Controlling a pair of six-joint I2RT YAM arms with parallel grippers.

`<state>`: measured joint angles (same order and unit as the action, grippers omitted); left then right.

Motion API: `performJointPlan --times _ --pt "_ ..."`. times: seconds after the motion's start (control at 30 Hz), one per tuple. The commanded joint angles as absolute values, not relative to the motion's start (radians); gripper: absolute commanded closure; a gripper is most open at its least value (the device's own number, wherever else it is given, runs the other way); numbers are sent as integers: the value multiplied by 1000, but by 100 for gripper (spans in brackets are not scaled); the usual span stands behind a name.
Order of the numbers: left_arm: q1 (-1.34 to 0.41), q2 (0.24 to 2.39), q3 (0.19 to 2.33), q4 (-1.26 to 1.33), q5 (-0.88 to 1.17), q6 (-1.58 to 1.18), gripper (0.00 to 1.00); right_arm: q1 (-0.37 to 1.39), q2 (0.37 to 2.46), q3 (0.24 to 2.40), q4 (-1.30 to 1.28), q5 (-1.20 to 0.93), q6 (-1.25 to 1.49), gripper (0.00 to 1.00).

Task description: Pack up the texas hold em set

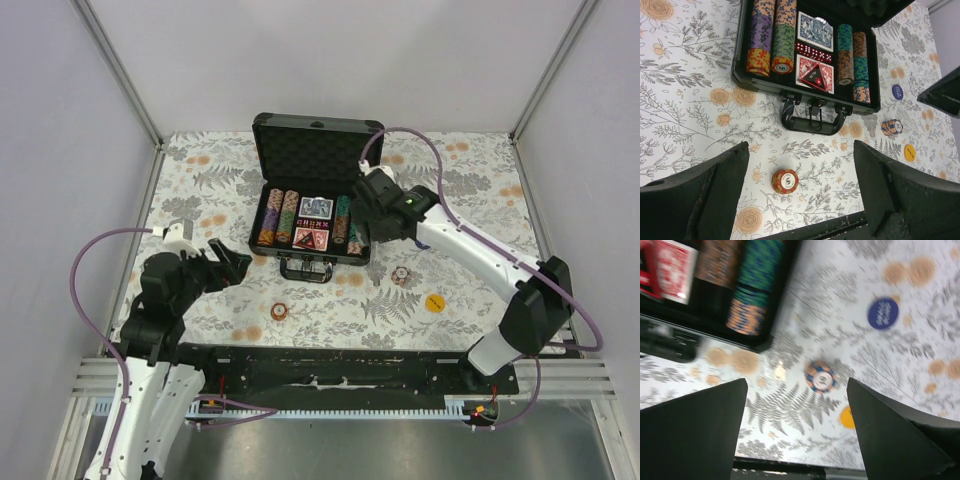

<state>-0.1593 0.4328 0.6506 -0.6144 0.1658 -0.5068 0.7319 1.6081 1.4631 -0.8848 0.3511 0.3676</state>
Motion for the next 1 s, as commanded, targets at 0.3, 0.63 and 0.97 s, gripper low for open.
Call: performJointPlan --times 0.3,0.63,0.97 --pt "-160 480 653 -603 190 -534 9 555 1422 1152 -888 246 488 2" --pt "-161 497 653 -601 195 -535 10 518 1413 1051 -718 100 471 15" --pt "-160 499 653 -603 186 -538 10 655 1485 1106 -681 155 390 31"
